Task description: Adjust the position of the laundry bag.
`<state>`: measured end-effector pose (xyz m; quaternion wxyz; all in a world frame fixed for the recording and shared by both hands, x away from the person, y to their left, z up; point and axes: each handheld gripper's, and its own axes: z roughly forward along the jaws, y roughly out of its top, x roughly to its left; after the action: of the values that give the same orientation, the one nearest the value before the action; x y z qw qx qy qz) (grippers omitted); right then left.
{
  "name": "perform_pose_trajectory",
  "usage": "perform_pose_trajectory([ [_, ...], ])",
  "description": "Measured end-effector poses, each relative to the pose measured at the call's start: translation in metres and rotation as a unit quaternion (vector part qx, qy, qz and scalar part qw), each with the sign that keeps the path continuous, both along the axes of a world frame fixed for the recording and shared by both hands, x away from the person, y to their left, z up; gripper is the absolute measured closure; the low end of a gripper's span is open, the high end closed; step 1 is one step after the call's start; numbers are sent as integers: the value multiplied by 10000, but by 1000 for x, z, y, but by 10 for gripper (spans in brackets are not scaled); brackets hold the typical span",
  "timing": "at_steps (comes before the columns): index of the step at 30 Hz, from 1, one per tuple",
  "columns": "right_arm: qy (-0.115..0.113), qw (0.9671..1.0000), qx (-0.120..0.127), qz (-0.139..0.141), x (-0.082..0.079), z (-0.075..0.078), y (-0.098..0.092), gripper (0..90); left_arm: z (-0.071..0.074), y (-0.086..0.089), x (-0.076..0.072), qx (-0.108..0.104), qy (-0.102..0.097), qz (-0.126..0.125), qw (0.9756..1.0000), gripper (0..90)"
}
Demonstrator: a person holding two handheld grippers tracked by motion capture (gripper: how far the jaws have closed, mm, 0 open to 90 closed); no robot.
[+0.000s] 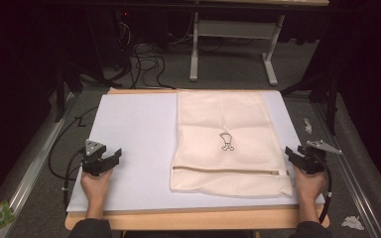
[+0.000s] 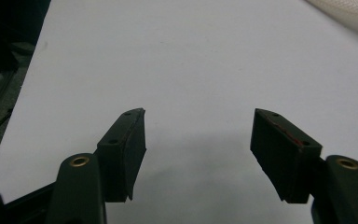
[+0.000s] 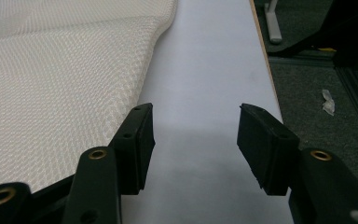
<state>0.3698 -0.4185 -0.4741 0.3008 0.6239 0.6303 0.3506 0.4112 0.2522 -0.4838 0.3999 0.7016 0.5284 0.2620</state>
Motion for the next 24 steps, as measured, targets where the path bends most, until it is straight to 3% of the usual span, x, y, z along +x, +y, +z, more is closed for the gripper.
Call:
perform_pose_trajectory([
  [19, 16, 10000, 29, -28, 0, 0, 0, 443, 0, -2, 3, 113, 144, -133, 9997, 361],
  [24, 77, 10000, 43, -11, 2, 0, 0, 445, 0, -3, 6, 131, 277, -133, 9994, 362],
])
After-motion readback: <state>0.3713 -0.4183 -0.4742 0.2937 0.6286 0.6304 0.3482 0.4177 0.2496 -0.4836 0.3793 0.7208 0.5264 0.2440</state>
